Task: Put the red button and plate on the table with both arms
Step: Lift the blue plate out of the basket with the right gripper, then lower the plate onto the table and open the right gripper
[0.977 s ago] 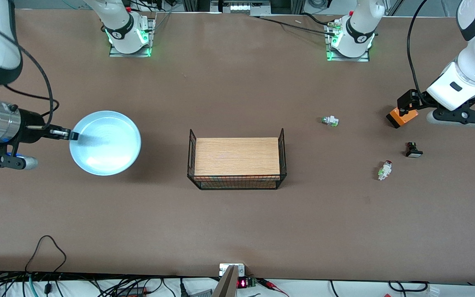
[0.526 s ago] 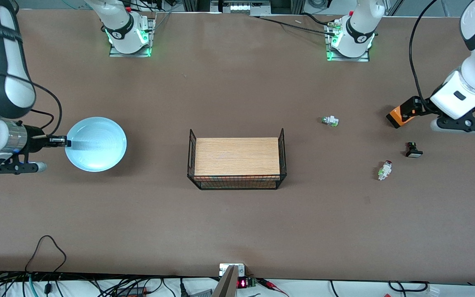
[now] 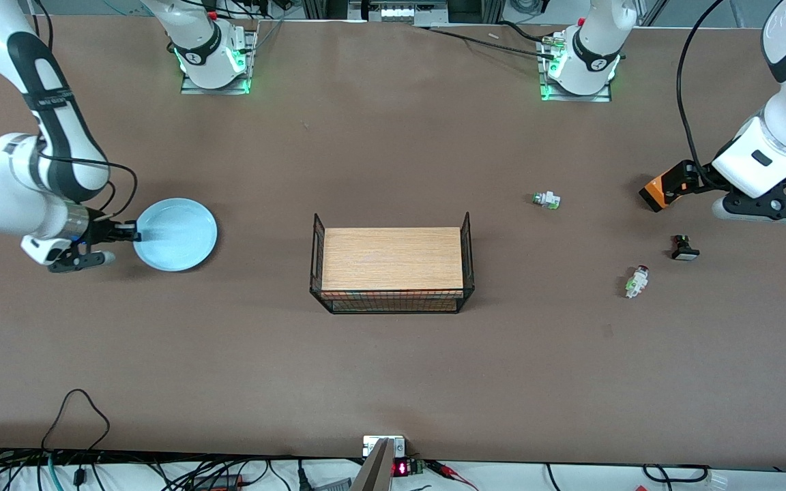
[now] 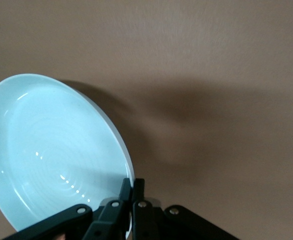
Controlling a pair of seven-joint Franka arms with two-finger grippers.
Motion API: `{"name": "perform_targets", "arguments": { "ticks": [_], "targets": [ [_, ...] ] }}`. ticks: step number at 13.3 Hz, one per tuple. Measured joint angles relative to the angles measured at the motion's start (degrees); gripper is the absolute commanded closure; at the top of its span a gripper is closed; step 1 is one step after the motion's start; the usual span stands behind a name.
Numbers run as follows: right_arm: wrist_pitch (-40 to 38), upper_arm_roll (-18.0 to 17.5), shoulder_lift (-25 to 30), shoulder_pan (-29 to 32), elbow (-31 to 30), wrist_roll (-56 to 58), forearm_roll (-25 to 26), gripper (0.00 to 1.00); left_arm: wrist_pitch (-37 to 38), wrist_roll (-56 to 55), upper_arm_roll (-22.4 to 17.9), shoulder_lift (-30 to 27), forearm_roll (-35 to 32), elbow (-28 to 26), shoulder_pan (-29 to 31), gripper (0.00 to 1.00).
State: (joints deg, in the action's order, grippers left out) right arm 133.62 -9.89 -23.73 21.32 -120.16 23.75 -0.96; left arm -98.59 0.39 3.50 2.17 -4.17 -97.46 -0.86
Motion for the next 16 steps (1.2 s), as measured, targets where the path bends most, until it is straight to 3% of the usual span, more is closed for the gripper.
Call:
{"name": "perform_targets", "arguments": {
  "ticks": [1,2,7,13,16],
  "targets": [
    [1.6,0.0,-0.6,0.6,-1.1,2.0,0.0,0.16,0.2,0.0,0.0,0.0,0.0,0.0,0.0,0.0],
    [2.2,0.0,-1.0,0.9,-1.3,2.7,0.0,0.0,0.5,0.0,0.0,0.0,0.0,0.0,0.0,0.0],
    [-0.2,-1.0,2.5,0.4,0.7,-2.3,-0.1,0.0,0.8,0.0,0.0,0.0,0.0,0.0,0.0,0.0],
    [-17.8,-1.7,9.3,-8.6,10.1,-19.5,-0.2,0.0,0.9,0.0,0.0,0.0,0.0,0.0,0.0,0.0],
    [-32.8,-1.6,10.6,-9.1,21.3,-22.1,-0.1,0.0,0.9,0.0,0.0,0.0,0.0,0.0,0.0,0.0]
  ]
}}
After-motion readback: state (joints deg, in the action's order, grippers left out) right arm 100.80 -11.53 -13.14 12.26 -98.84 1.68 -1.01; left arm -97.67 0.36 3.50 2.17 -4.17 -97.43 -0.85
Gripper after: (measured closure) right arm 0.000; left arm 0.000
